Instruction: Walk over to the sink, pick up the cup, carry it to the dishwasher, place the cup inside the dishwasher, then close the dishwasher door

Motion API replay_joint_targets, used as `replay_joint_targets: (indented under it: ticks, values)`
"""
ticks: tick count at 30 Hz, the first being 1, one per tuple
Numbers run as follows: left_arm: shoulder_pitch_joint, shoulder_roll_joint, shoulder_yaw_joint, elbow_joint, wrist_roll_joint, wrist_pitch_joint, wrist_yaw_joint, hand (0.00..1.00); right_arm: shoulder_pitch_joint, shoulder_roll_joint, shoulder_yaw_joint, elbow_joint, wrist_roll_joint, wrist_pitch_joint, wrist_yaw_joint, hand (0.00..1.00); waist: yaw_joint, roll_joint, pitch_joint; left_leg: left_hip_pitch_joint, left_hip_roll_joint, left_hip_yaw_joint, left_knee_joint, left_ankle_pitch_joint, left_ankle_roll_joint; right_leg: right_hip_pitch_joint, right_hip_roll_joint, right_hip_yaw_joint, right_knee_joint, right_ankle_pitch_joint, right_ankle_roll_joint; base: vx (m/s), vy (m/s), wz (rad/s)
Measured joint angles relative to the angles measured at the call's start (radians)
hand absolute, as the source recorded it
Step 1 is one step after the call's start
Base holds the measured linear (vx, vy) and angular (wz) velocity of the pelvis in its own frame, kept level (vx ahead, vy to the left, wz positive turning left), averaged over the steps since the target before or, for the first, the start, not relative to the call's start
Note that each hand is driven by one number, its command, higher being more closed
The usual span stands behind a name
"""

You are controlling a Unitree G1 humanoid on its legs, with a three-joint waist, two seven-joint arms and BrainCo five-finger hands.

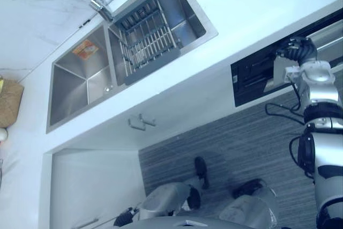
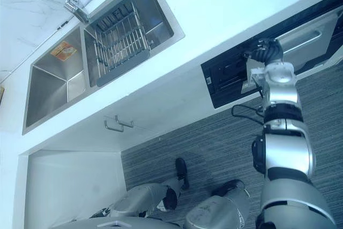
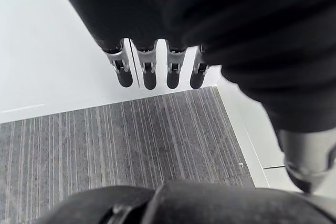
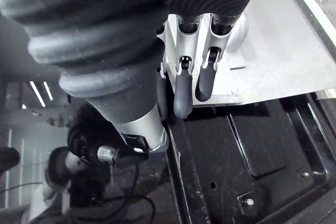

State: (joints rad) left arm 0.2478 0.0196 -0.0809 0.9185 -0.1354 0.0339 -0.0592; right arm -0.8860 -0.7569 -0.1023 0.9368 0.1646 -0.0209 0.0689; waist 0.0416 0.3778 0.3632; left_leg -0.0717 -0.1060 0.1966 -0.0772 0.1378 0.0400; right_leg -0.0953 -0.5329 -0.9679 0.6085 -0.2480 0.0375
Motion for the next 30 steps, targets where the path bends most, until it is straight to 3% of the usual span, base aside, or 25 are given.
replay_joint_targets:
  ticks: [3, 5, 7, 8, 10, 13, 15, 16, 18, 19, 20, 21, 23, 25, 26, 27, 28, 29, 30]
  values:
    - [-0.011, -0.002, 0.002, 0.027, -0.044, -0.001, -0.022, 0.00, 0.187, 0.032, -0.078, -0.105, 0.025, -0.024, 0.016, 0.00, -0.010, -0.011, 0.009, 0.008, 0.021, 0.010, -0.002, -0.015, -0.007, 0.016, 0.040, -0.001, -0.040, 0.013, 0.001, 0.03, -0.071, -0.09]
    - [-0.021, -0.001, 0.013, 0.044, -0.072, -0.004, -0.034, 0.00, 0.336, 0.083, -0.146, -0.144, 0.036, -0.033, 0.018, 0.00, -0.020, -0.038, 0.020, 0.020, 0.032, 0.013, -0.006, -0.022, -0.008, 0.032, 0.061, -0.003, -0.061, 0.018, 0.004, 0.03, -0.075, -0.09]
    - [-0.020, -0.004, 0.060, 0.060, -0.103, -0.004, -0.036, 0.00, 0.547, 0.215, -0.225, -0.220, 0.061, -0.065, 0.018, 0.00, -0.042, -0.106, 0.014, 0.023, 0.048, 0.012, -0.006, -0.036, -0.025, 0.046, 0.088, -0.006, -0.091, 0.027, 0.007, 0.06, -0.087, -0.09]
    - [-0.020, -0.004, 0.076, 0.064, -0.107, -0.004, -0.036, 0.00, 0.602, 0.253, -0.237, -0.231, 0.069, -0.077, 0.021, 0.00, -0.048, -0.128, 0.011, 0.025, 0.050, 0.012, -0.007, -0.041, -0.030, 0.052, 0.093, -0.006, -0.096, 0.029, 0.009, 0.06, -0.084, -0.05]
    - [-0.014, 0.006, 0.134, 0.077, -0.110, -0.008, -0.032, 0.00, 0.779, 0.384, -0.282, -0.248, 0.079, -0.122, 0.038, 0.00, -0.064, -0.201, -0.018, 0.049, 0.059, 0.011, -0.008, -0.065, -0.029, 0.078, 0.107, 0.004, -0.103, 0.034, 0.014, 0.11, -0.072, -0.06]
    - [-0.006, 0.033, 0.195, 0.076, -0.117, -0.019, -0.013, 0.00, 0.961, 0.529, -0.317, -0.166, 0.110, -0.163, 0.079, 0.00, -0.091, -0.270, -0.061, 0.105, 0.078, 0.002, -0.008, -0.101, -0.011, 0.097, 0.121, 0.112, -0.060, 0.090, 0.003, 0.18, -0.010, 0.05]
    - [-0.009, 0.041, 0.198, 0.074, -0.117, -0.028, -0.008, 0.00, 1.008, 0.572, -0.330, -0.087, 0.113, -0.174, 0.102, 0.00, -0.097, -0.278, -0.075, 0.134, 0.094, -0.007, -0.008, -0.112, -0.007, 0.090, 0.124, 0.169, -0.002, 0.145, -0.018, 0.17, 0.058, 0.11]
    - [-0.010, 0.042, 0.199, 0.072, -0.117, -0.037, -0.006, 0.00, 1.032, 0.604, -0.334, -0.025, 0.115, -0.174, 0.116, 0.00, -0.099, -0.282, -0.088, 0.151, 0.110, -0.011, -0.008, -0.115, -0.009, 0.075, 0.135, 0.226, 0.034, 0.197, -0.057, 0.16, 0.079, 0.10]
    - [-0.014, 0.058, 0.193, 0.072, -0.116, -0.040, -0.005, 0.00, 1.049, 0.659, -0.336, 0.027, 0.109, -0.176, 0.129, 0.00, -0.101, -0.297, -0.112, 0.171, 0.117, -0.032, -0.008, -0.127, -0.007, 0.035, 0.145, 0.340, 0.101, 0.269, -0.061, 0.15, 0.063, 0.19]
    - [-0.033, 0.067, 0.185, 0.072, -0.116, -0.039, 0.000, 0.00, 1.053, 0.685, -0.336, 0.033, 0.101, -0.176, 0.129, 0.00, -0.106, -0.310, -0.117, 0.181, 0.117, -0.061, -0.005, -0.134, 0.011, 0.001, 0.171, 0.435, 0.132, 0.274, -0.032, 0.17, -0.005, 0.59]
    - [-0.067, 0.080, 0.186, 0.071, -0.116, -0.037, 0.012, 0.00, 1.060, 0.705, -0.331, 0.046, 0.084, -0.170, 0.128, 0.00, -0.111, -0.316, -0.123, 0.178, 0.127, -0.104, 0.000, -0.134, 0.023, -0.015, 0.244, 0.522, 0.107, 0.158, 0.020, 0.16, -0.028, 0.74]
    - [-0.088, 0.082, 0.186, 0.072, -0.116, -0.035, 0.014, 0.00, 1.059, 0.710, -0.332, 0.047, 0.081, -0.168, 0.126, 0.00, -0.112, -0.318, -0.123, 0.176, 0.132, -0.127, 0.000, -0.133, 0.024, -0.017, 0.286, 0.558, 0.078, 0.113, 0.031, 0.14, -0.070, 1.04]
    - [-0.153, 0.083, 0.188, 0.073, -0.116, -0.031, 0.015, 0.00, 1.065, 0.709, -0.330, 0.065, 0.074, -0.140, 0.119, 0.00, -0.120, -0.335, -0.130, 0.174, 0.141, -0.220, 0.000, -0.129, 0.022, -0.012, 0.418, 0.666, -0.101, 0.038, 0.032, 0.09, -0.131, 1.18]
    - [-0.163, 0.082, 0.194, 0.073, -0.115, -0.026, 0.011, 0.00, 1.069, 0.719, -0.331, 0.075, 0.074, -0.128, 0.114, 0.00, -0.128, -0.364, -0.146, 0.170, 0.126, -0.257, 0.001, -0.123, -0.001, -0.003, 0.446, 0.743, -0.272, 0.065, 0.027, 0.09, -0.143, 0.93]
    - [-0.159, 0.085, 0.202, 0.073, -0.114, -0.019, 0.010, 0.00, 1.073, 0.735, -0.334, 0.086, 0.073, -0.127, 0.111, 0.00, -0.125, -0.405, -0.171, 0.168, 0.097, -0.270, 0.001, -0.129, -0.015, -0.002, 0.429, 0.797, -0.374, 0.161, 0.023, 0.12, -0.176, 0.73]
    - [-0.160, 0.084, 0.210, 0.079, -0.114, -0.015, 0.010, 0.00, 1.074, 0.743, -0.337, 0.091, 0.073, -0.127, 0.107, 0.00, -0.124, -0.435, -0.183, 0.170, 0.088, -0.271, 0.002, -0.138, -0.026, 0.002, 0.418, 0.800, -0.389, 0.190, 0.020, 0.17, -0.229, 0.60]
    - [-0.159, 0.062, 0.232, 0.085, -0.115, -0.004, 0.006, 0.00, 1.067, 0.750, -0.356, 0.099, 0.072, -0.124, 0.100, 0.00, -0.123, -0.403, -0.186, 0.173, 0.124, -0.208, 0.011, -0.151, -0.050, 0.025, 0.436, 0.785, -0.394, 0.202, 0.022, 0.14, -0.152, 0.40]
    - [-0.155, 0.055, 0.241, 0.085, -0.115, 0.000, 0.003, 0.00, 1.068, 0.745, -0.365, 0.098, 0.072, -0.126, 0.097, 0.00, -0.123, -0.398, -0.191, 0.181, 0.133, -0.189, 0.013, -0.153, -0.059, 0.033, 0.443, 0.786, -0.408, 0.189, 0.015, 0.19, -0.153, 0.15]
    - [-0.150, 0.038, 0.266, 0.086, -0.117, 0.004, 0.003, 0.00, 1.061, 0.732, -0.372, 0.099, 0.063, -0.122, 0.097, 0.00, -0.102, -0.387, -0.198, 0.195, 0.151, -0.176, 0.001, -0.151, -0.066, 0.056, 0.463, 0.788, -0.449, 0.194, 0.010, 0.12, -0.070, -0.08]
